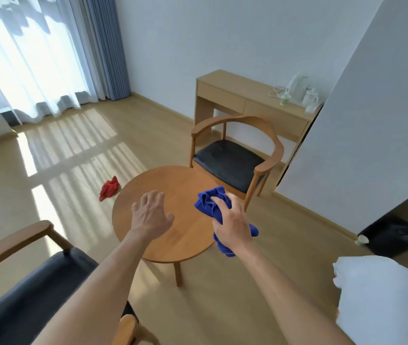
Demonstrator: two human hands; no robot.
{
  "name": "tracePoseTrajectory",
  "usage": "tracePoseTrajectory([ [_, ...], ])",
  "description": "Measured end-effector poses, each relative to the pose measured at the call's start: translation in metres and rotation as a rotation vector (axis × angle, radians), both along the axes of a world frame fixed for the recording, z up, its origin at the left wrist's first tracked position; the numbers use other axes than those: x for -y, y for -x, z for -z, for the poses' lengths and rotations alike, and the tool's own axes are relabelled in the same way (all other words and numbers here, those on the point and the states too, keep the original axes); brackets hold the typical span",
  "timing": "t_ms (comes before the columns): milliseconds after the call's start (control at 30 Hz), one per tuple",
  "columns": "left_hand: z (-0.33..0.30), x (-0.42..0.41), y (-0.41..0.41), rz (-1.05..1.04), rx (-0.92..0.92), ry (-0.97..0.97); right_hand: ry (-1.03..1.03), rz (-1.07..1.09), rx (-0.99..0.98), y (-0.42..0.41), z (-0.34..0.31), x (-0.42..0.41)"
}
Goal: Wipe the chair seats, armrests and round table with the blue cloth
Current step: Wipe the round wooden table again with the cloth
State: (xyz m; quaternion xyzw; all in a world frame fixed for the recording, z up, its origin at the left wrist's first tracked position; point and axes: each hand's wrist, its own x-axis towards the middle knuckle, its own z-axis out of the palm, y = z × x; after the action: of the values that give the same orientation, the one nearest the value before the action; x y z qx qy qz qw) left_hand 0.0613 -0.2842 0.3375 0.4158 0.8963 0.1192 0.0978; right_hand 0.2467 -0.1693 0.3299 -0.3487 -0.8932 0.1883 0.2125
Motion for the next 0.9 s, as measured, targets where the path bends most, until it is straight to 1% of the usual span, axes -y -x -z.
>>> tracePoseTrajectory([
  [233, -0.012, -0.103, -0.064, 0.002, -0.007, -0.004, -0.012, 0.004, -0.019, -0.056, -0.003, -0.101],
  [433, -0.014, -0.161, -0.078, 0.005, -0.032, 0.024, 0.013, 0.003, -0.023, -0.069, 0.000, -0.163],
  [667, 0.000, -0.207, -0.053, -0.056, -0.041, 0.042, 0.015, -0.076, 0.007, -0.036, 0.019, -0.215],
  [900, 0.022, -0.242, 0.002, -0.188, 0.024, 0.012, 0.019, -0.171, 0.091, 0.029, 0.034, -0.267],
])
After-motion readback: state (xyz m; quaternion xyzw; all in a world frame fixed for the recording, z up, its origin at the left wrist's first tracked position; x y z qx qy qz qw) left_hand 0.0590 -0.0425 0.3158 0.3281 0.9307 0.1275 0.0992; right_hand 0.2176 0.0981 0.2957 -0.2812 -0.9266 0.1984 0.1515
